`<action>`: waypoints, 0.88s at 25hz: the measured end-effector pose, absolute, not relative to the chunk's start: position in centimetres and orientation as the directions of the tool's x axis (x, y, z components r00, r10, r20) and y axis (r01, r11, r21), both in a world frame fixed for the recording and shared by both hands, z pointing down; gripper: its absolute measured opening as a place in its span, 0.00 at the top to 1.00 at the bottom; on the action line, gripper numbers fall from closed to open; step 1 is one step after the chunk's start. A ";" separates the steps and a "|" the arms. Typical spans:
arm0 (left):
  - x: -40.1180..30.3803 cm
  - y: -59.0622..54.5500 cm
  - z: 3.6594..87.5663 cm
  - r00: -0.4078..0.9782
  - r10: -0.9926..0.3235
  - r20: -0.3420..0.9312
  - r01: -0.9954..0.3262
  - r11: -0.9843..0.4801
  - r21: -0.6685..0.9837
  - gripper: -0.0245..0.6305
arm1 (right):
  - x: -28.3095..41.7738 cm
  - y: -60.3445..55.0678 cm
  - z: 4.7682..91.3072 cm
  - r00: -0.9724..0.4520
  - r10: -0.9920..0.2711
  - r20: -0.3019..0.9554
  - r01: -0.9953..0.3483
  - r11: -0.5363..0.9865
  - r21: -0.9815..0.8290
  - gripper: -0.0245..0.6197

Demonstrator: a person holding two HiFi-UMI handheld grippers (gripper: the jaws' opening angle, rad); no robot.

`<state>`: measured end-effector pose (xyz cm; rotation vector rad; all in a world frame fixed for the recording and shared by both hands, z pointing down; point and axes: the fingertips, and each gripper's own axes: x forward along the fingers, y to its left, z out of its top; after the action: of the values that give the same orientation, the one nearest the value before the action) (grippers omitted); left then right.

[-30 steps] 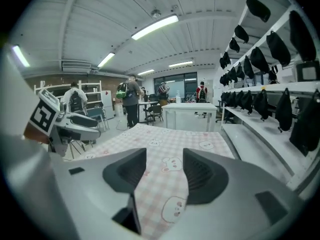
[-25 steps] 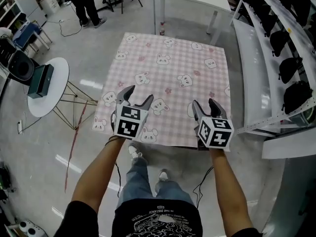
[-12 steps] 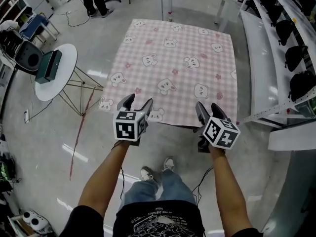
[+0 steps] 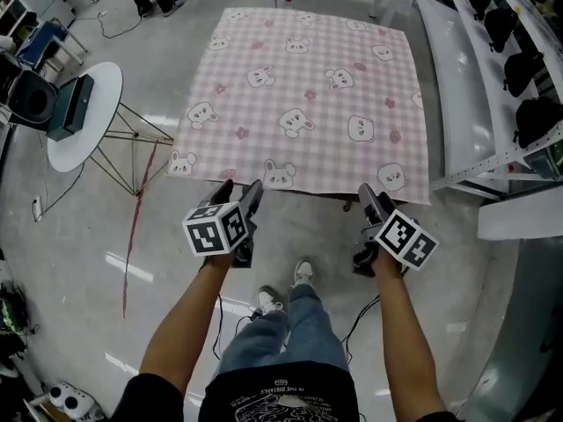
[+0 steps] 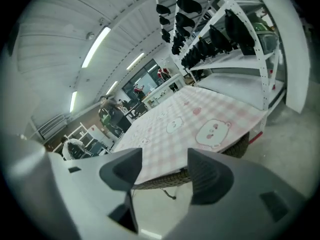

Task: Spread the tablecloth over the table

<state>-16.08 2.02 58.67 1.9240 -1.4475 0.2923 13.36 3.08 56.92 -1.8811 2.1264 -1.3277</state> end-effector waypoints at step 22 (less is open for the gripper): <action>-17.3 1.1 63.8 0.386 -0.753 0.533 -0.545 0.280 0.790 0.64 | 16.0 3.8 63.1 -0.245 -0.801 0.547 -0.421 -0.420 -0.804 0.66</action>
<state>-17.34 1.07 63.79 1.3852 -1.2767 -0.2079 16.04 3.75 63.08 -1.6973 1.4707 -1.7103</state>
